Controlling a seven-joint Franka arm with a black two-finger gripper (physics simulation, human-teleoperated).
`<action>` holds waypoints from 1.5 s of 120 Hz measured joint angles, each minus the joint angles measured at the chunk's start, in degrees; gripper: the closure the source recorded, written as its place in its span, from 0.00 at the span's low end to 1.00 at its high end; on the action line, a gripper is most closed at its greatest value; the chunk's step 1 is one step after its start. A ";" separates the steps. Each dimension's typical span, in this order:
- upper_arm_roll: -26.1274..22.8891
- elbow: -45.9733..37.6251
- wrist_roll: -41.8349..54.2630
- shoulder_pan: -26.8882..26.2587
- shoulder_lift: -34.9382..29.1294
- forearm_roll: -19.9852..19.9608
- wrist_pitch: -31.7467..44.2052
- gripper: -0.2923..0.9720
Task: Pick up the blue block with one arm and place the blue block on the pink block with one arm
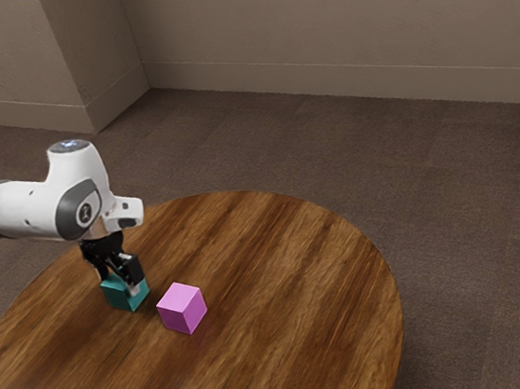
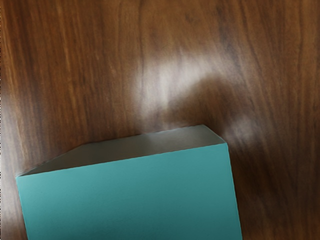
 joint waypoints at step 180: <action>-2.19 3.37 -4.10 0.00 -6.35 0.71 -4.09 0.47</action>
